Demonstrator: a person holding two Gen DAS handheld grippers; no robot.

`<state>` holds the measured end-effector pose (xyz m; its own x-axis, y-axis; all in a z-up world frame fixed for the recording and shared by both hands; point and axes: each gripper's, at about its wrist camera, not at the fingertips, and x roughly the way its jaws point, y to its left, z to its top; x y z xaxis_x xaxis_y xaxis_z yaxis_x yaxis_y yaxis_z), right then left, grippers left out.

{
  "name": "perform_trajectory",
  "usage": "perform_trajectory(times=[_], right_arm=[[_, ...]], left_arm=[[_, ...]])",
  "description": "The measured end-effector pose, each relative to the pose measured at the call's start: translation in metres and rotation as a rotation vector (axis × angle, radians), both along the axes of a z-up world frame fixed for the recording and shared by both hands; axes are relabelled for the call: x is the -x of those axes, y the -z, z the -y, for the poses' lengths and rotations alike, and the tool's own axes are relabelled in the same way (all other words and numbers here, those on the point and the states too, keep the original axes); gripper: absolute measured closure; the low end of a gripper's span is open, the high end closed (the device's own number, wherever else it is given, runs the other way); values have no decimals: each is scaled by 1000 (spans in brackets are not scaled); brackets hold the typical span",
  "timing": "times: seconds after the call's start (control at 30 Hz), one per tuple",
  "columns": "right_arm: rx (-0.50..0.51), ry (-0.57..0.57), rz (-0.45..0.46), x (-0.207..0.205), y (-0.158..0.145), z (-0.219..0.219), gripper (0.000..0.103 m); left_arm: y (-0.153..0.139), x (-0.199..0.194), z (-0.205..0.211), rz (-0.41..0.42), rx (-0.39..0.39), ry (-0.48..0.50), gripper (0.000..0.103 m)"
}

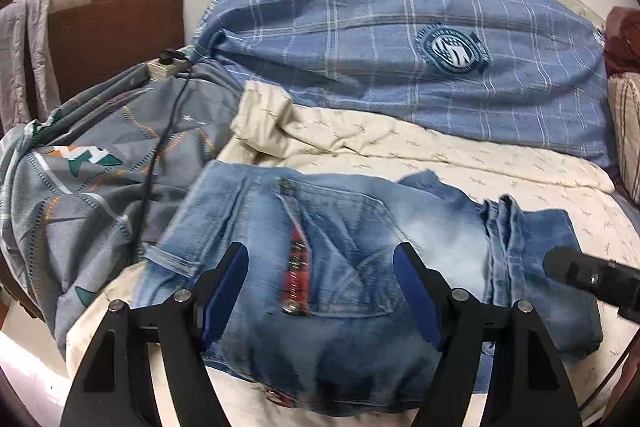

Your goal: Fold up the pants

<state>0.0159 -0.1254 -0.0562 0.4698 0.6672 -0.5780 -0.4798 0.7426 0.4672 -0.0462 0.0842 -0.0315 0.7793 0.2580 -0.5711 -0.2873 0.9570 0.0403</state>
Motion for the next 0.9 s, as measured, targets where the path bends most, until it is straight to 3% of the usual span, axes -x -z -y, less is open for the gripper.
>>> perform_trajectory(times=[0.37,0.5,0.7,0.9], right_arm=[[-24,-71,4,6,-3,-31,67],[-52,-108,22,12,-10,-41,67],[-71,-134,27,20,-16,-49,67],[-80,-105,46,28,-25,-29,67]], left_arm=[[3,15,-27,-9,-42,-95,27],[10,35,-32,-68,17,-135,27],[25,59,-3,-179,0,-67,27],[12,65,0,-195,50,-30,27]])
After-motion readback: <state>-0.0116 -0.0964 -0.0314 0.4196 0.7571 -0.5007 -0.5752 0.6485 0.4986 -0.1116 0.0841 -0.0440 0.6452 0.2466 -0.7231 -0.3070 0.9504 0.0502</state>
